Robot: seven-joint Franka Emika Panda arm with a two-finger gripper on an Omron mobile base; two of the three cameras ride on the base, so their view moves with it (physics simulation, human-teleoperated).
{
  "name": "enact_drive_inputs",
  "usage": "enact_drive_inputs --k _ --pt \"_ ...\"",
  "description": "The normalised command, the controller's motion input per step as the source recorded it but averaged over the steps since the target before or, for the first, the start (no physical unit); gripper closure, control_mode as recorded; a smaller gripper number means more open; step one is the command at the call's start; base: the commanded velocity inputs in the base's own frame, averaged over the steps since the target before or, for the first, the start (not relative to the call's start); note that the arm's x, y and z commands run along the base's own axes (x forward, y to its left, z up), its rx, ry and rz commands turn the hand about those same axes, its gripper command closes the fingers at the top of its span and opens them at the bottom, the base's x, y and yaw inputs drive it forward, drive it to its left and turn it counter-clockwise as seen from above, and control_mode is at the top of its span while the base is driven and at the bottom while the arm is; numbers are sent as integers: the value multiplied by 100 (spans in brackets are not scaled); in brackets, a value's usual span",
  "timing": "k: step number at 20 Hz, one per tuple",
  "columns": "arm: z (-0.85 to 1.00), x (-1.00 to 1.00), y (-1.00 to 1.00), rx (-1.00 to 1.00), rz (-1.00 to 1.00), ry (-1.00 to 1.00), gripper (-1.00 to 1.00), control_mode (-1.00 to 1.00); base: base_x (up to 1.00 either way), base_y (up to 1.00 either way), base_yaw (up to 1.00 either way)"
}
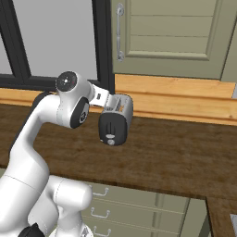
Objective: Start the toaster. Once the lever pops up, take the bread to the plate on the dining counter.
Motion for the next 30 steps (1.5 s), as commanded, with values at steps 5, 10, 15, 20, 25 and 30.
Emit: enact_drive_inputs --k 5,10,15,20,25,30 --pt "0 0 0 0 0 0 -100 -100 0 0 0" --pt "0 0 0 0 0 0 -100 -100 0 0 0" --pt "0 0 0 0 0 0 -100 -100 0 0 0" --pt "0 0 0 0 0 0 -100 -100 0 0 0" --pt "0 0 0 0 0 0 -100 -100 0 0 0" --pt "0 0 0 0 0 0 -100 -100 0 0 0"
